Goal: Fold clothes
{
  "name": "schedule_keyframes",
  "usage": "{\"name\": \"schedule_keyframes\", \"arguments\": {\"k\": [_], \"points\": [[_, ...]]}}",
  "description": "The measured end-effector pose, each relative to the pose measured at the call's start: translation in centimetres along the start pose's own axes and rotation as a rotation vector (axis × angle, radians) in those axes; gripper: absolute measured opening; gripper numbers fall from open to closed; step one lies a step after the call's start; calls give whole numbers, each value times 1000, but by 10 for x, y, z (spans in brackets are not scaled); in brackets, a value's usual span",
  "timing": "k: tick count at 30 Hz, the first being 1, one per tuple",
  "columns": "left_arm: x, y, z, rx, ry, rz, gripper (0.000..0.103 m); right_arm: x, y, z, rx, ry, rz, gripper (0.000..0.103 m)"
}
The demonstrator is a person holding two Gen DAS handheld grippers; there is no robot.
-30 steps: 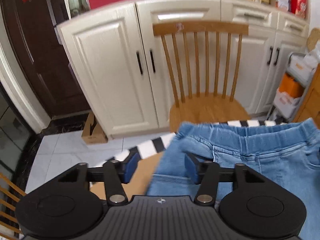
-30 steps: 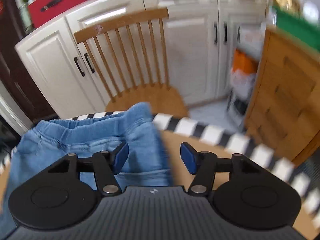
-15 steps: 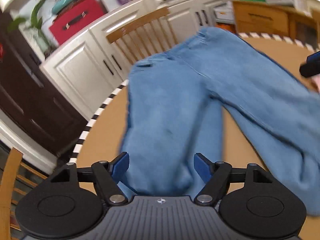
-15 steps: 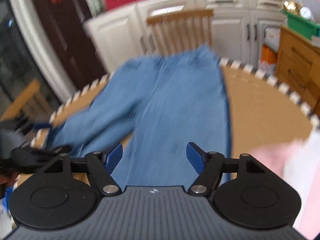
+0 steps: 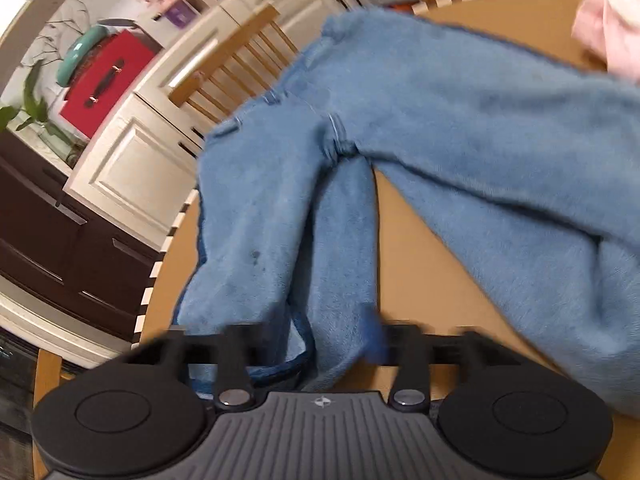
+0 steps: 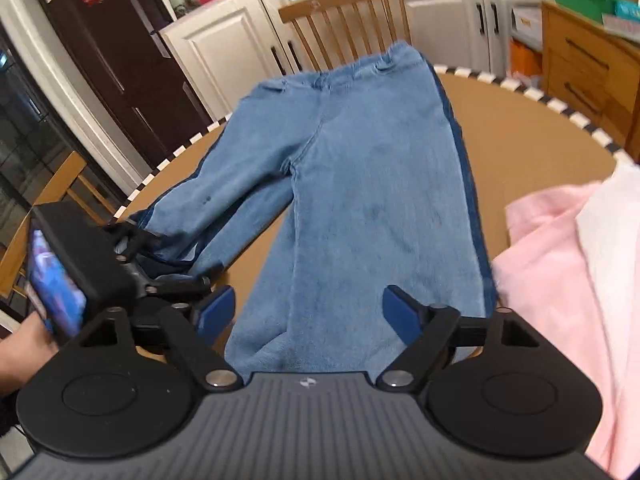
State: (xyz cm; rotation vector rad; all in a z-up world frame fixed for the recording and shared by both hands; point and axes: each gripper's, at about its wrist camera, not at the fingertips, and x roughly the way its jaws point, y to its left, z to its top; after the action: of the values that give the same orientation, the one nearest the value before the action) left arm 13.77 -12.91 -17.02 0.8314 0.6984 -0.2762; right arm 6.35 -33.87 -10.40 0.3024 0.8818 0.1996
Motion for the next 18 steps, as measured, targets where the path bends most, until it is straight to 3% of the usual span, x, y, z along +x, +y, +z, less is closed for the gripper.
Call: {"name": "schedule_keyframes", "arguments": {"k": [4,8,9,10,12,15,18], "points": [[-23,-8,-9,99,-48,-55,66,-3,-17,1,44,3,-20,82],[-16,-27,-11,225,-102,31,62,-4,-35,-2,129,28,-16,82],[-12,-29,-8,240,-103,42,55,-4,-37,-4,139,33,-14,82],[-5,-30,-5,257,-78,43,32,-3,-38,-5,144,37,-13,82],[10,-30,0,282,-10,36,2,-3,-37,-6,144,36,-8,82],[12,-31,1,331,3,54,1,-7,-33,-6,120,24,0,82],[-3,-19,2,290,-37,33,1,-13,-30,-4,99,8,6,82]]}}
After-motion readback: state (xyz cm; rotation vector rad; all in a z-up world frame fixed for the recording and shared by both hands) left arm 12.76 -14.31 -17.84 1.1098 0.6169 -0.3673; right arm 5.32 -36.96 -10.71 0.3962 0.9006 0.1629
